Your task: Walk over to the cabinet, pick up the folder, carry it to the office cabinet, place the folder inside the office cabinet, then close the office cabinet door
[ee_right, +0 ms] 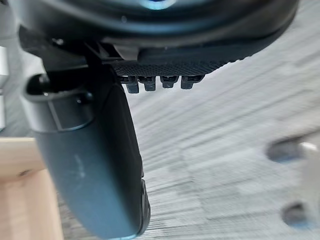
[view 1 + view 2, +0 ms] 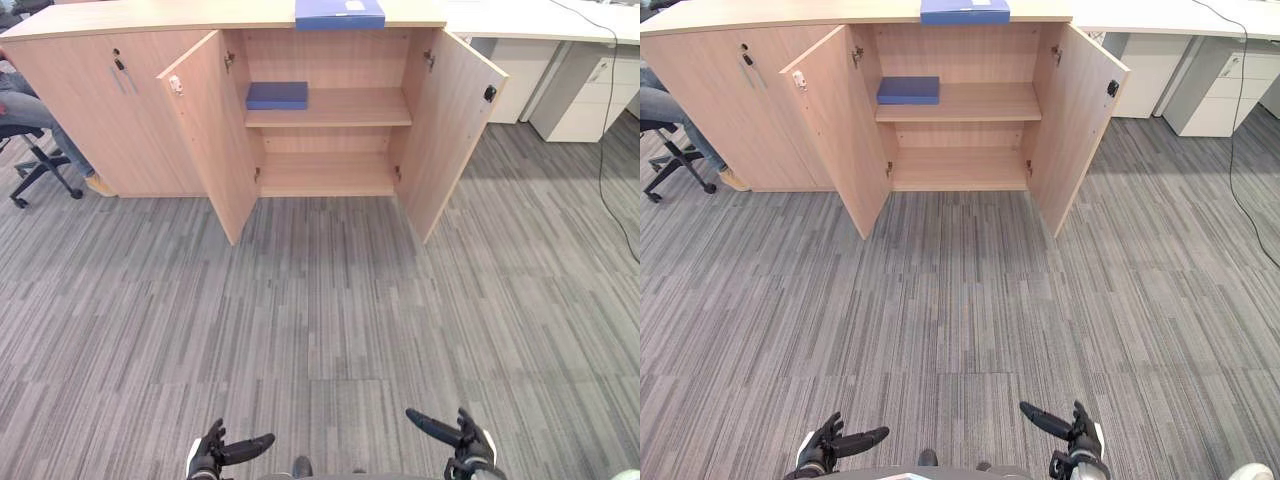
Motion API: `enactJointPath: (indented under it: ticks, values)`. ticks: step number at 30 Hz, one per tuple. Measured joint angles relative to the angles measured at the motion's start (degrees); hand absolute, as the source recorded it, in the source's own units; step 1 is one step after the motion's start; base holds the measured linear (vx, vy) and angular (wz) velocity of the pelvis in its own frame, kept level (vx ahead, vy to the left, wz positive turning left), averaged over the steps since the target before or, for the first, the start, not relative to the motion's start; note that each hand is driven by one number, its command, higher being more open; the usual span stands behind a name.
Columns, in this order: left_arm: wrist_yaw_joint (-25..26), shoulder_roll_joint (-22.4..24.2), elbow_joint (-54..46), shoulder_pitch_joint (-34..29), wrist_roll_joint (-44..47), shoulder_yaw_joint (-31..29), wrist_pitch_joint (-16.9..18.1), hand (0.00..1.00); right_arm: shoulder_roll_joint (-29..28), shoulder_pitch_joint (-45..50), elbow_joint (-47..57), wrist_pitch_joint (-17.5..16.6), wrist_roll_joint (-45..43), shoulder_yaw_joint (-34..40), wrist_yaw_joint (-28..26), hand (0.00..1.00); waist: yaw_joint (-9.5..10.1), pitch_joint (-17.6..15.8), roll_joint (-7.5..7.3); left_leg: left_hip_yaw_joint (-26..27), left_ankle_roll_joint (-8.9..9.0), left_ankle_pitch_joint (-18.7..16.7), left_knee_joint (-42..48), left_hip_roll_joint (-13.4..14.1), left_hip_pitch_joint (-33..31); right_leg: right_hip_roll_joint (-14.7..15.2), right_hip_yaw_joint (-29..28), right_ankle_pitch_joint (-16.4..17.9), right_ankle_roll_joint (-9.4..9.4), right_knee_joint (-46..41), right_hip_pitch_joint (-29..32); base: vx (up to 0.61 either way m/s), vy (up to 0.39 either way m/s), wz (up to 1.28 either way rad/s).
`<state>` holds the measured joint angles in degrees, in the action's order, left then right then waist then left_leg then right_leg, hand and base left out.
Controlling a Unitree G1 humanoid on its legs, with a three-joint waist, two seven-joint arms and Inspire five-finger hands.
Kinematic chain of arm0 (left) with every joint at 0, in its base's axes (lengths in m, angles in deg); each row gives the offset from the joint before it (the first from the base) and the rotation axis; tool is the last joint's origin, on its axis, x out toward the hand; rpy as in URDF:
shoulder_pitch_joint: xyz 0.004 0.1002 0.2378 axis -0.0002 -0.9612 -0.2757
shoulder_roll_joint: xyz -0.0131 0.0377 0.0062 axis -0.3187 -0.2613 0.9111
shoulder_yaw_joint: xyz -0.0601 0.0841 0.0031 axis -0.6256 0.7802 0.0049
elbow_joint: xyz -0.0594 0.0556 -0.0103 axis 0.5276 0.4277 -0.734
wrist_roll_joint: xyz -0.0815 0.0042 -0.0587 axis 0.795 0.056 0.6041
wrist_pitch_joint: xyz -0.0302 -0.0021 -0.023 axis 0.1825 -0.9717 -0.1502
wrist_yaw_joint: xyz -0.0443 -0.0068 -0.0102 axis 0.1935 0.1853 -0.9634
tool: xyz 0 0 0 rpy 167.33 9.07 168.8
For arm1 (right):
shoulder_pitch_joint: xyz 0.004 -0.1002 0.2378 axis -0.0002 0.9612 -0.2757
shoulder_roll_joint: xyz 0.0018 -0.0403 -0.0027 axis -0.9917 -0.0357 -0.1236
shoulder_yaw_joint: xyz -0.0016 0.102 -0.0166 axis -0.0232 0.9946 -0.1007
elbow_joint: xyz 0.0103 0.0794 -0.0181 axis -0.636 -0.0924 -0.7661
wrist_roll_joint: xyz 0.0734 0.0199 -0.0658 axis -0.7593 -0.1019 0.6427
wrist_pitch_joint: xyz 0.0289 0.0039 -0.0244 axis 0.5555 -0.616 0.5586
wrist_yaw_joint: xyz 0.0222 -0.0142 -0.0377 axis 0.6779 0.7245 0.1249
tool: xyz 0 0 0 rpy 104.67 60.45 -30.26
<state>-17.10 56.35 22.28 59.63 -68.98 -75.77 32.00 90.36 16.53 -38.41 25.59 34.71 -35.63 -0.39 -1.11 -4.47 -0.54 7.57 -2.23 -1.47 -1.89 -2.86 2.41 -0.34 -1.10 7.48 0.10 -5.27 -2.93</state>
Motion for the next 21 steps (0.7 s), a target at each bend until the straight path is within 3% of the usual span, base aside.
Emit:
enactJointPath:
  ticks: [13, 17, 19, 21]
  values:
    - [-0.2, -0.1, -6.6, 0.2, -1.0, 0.0, 1.2, 1.0, 0.7, -2.9, 1.1, -0.3, 6.7, -0.4, -1.4, 1.0, -1.1, -3.8, 0.28, 0.4, 1.22, -1.4, -1.2, -0.2, 0.8, 0.3, 0.9, -0.2, 0.24, 1.2, -0.7, 0.06, 0.001, 0.0]
    - [-0.1, 0.0, -9.4, 0.6, -0.9, 0.0, 1.2, 1.0, 1.3, -5.6, 1.1, 0.0, 6.9, -0.5, -1.3, 1.0, -0.96, -4.7, 0.72, 1.8, 0.49, -5.0, 4.8, -0.1, -4.3, 0.6, -0.4, -0.1, 0.26, 1.0, 2.1, 0.0, 0.008, -0.19]
    - [-0.1, 0.7, -11.4, 0.4, -0.6, 0.1, 1.2, 1.0, 2.1, -6.7, 1.3, 0.2, 6.9, -0.5, -1.2, 1.0, -0.54, -5.3, 1.8, 2.9, 0.18, -8.5, 9.8, 0.7, -7.0, 0.4, -0.8, 0.7, 1.51, -1.7, 4.0, 0.01, 0.026, -0.27]
    - [-0.1, 1.5, -13.0, 0.6, -0.6, 0.3, 1.2, 1.0, 3.4, -6.8, 2.3, 0.3, 6.9, -0.5, -0.9, 1.0, -0.23, -6.3, 3.4, 2.9, -0.44, -12.0, 12.5, 1.1, -6.7, 0.3, 0.3, 4.8, 3.91, -16.8, 9.9, 0.04, 0.047, -0.13]
